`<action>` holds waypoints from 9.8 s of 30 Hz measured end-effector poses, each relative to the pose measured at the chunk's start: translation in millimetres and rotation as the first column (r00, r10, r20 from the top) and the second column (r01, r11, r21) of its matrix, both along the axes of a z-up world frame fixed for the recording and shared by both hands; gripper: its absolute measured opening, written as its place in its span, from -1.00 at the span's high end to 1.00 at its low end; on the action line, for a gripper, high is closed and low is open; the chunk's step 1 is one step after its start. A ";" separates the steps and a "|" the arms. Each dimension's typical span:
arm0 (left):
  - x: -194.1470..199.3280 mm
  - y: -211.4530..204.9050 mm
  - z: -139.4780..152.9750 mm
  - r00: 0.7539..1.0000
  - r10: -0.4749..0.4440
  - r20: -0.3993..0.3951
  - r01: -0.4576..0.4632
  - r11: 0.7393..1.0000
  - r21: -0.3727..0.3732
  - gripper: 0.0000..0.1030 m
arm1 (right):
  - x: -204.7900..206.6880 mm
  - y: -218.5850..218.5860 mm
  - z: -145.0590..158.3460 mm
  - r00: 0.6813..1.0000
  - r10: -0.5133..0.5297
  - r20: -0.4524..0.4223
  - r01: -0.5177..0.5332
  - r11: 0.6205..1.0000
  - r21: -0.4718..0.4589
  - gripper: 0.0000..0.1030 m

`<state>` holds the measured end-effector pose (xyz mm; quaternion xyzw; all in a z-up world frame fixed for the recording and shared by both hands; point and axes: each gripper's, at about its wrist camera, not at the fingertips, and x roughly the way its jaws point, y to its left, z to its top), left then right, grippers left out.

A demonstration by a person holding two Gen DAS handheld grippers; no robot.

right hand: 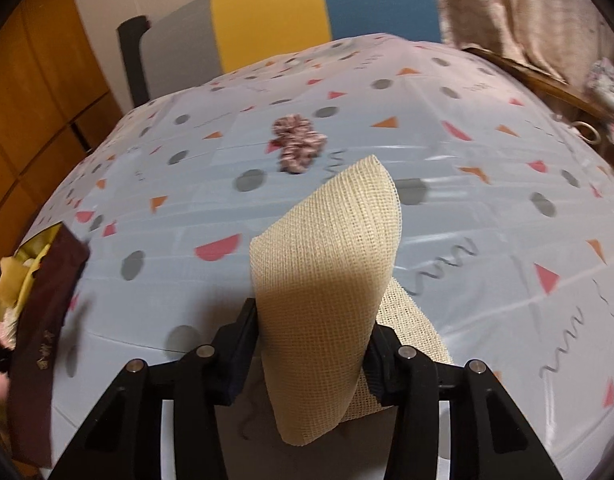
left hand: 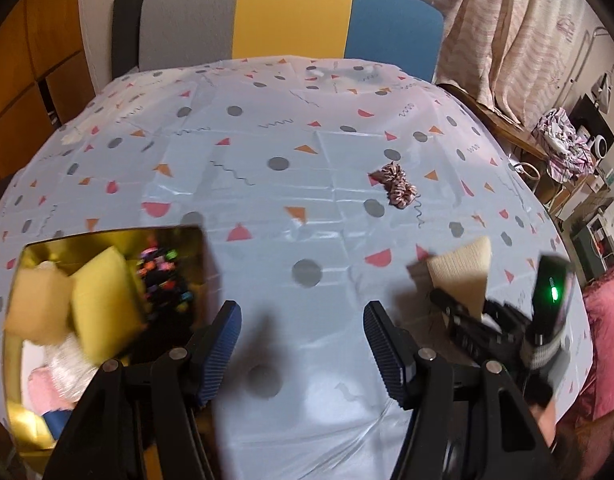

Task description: Organize rigid objects

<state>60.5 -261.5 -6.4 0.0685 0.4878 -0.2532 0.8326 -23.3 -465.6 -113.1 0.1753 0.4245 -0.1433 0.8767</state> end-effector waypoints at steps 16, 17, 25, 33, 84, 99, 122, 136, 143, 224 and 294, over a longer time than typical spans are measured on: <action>44.8 -125.8 -51.1 0.993 -0.120 -0.007 0.120 0.991 0.058 -0.28 | -12.4 -2.8 -6.6 0.998 -0.041 0.038 0.043 0.998 -0.054 0.06; 48.1 -132.0 -53.5 0.992 -0.125 0.001 0.124 0.990 0.062 -0.31 | -13.1 -3.0 -6.8 0.998 -0.041 0.041 0.043 0.998 -0.052 0.05; 73.8 -166.0 -71.6 0.990 -0.135 0.031 0.132 0.987 0.097 -0.46 | -16.3 -6.0 -7.5 0.997 -0.045 0.064 0.047 0.999 -0.028 0.05; 100.2 -198.3 -77.0 0.991 -0.131 -0.020 0.131 0.991 0.030 -0.46 | -16.7 -7.2 -8.3 0.996 -0.046 0.075 0.048 0.999 -0.021 0.04; -33.0 4.7 8.7 0.981 -0.195 -0.022 0.188 0.966 -0.177 0.56 | -10.4 9.6 -11.8 0.998 -0.059 0.012 0.060 0.985 -0.159 0.04; -22.2 181.9 6.2 0.998 0.063 0.028 -0.058 0.986 -0.157 0.55 | -7.7 19.1 -10.7 0.998 -0.059 -0.009 0.055 0.972 -0.229 0.04; -11.6 220.4 -56.1 0.998 0.064 0.015 -0.065 0.997 0.051 0.54 | -13.7 42.5 6.7 0.998 -0.018 0.062 0.039 0.933 -0.358 0.04; -30.5 246.8 -38.7 0.994 0.094 0.062 -0.096 0.995 0.016 0.32 | -15.4 43.4 10.5 0.996 0.014 0.083 0.015 0.941 -0.338 0.04; -38.3 268.0 -27.3 0.986 0.143 0.090 -0.138 0.989 -0.060 0.32 | -17.8 57.2 35.1 0.994 0.059 0.090 -0.031 0.958 -0.284 0.04; -63.6 296.0 2.8 0.865 0.430 0.260 -0.461 0.885 0.071 0.15 | -3.7 312.9 89.6 0.860 0.507 0.057 -0.500 0.859 -0.111 -0.50; -56.8 296.2 7.4 0.858 0.457 0.234 -0.498 0.851 0.165 0.15 | 7.7 329.8 109.6 0.968 0.247 0.048 -0.237 0.959 -0.156 -1.00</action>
